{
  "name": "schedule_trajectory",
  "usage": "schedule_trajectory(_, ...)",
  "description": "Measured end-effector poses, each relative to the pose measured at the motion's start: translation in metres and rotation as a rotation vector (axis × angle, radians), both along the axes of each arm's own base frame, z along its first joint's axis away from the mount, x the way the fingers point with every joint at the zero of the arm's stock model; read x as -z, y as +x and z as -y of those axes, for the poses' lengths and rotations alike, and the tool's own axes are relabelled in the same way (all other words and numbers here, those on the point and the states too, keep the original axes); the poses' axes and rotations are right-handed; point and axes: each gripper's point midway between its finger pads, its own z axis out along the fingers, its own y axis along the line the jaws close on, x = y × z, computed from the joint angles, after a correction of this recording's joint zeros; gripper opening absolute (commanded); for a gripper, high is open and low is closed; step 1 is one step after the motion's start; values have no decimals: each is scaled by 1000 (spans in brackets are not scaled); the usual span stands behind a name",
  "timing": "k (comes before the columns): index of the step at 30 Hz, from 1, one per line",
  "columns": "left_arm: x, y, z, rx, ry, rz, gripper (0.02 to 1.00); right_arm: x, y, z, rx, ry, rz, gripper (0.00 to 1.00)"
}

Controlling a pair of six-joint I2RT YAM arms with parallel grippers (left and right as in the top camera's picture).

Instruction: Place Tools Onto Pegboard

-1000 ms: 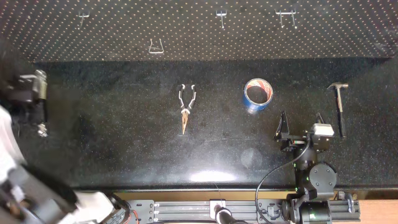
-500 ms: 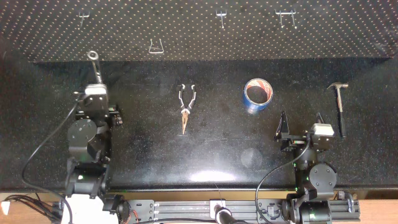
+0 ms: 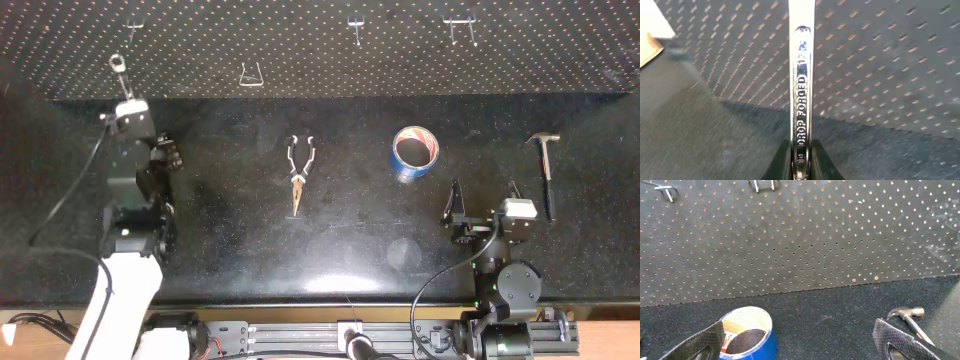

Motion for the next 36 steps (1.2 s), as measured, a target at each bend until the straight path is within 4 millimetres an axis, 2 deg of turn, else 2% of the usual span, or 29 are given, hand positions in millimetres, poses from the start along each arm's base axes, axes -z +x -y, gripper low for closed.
schedule_trajectory(2,-5,14,5,42,10,-5,29,0,0,0,0,0,0,976)
schedule_trajectory(5,5,18,12,88,17,-40,31,0,0,0,0,0,0,976)
schedule_trajectory(11,6,18,13,99,24,-44,31,0,0,0,0,0,0,974)
schedule_trajectory(17,4,16,3,36,21,-35,31,0,0,0,0,0,0,976)
schedule_trajectory(21,2,19,2,29,21,-18,31,0,0,0,0,0,0,974)
schedule_trajectory(25,11,23,2,26,18,-34,31,0,0,0,0,0,0,974)
schedule_trajectory(36,9,31,-1,12,25,0,31,0,0,0,0,0,1,974)
